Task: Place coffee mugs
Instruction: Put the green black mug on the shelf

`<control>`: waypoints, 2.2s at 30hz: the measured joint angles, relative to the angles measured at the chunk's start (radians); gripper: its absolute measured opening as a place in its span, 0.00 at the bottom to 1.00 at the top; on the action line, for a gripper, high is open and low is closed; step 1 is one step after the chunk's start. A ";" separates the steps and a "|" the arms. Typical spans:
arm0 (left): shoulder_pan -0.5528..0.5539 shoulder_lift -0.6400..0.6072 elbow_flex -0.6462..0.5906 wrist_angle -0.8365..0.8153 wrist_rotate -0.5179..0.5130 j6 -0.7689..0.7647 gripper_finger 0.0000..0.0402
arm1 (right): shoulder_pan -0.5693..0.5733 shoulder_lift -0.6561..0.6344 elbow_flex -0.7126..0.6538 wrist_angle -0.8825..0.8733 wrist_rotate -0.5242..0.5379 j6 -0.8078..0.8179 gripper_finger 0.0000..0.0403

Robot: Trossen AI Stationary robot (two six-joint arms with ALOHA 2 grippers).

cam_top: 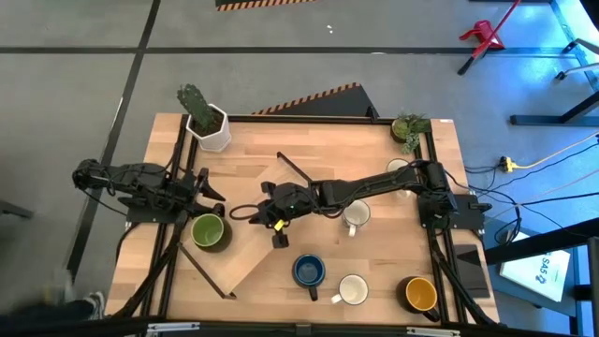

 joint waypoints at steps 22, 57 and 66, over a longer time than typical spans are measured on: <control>0.000 0.051 0.109 -0.124 -0.059 -0.130 0.47 | -0.040 -0.046 0.001 -0.046 -0.038 -0.135 0.00; 0.000 0.118 0.131 -0.168 -0.596 -0.321 0.47 | -0.054 0.052 0.000 0.287 0.007 -0.259 0.00; 0.000 0.118 0.131 -0.097 -0.597 -0.308 0.47 | -0.052 0.133 0.155 0.156 -0.019 -0.305 0.00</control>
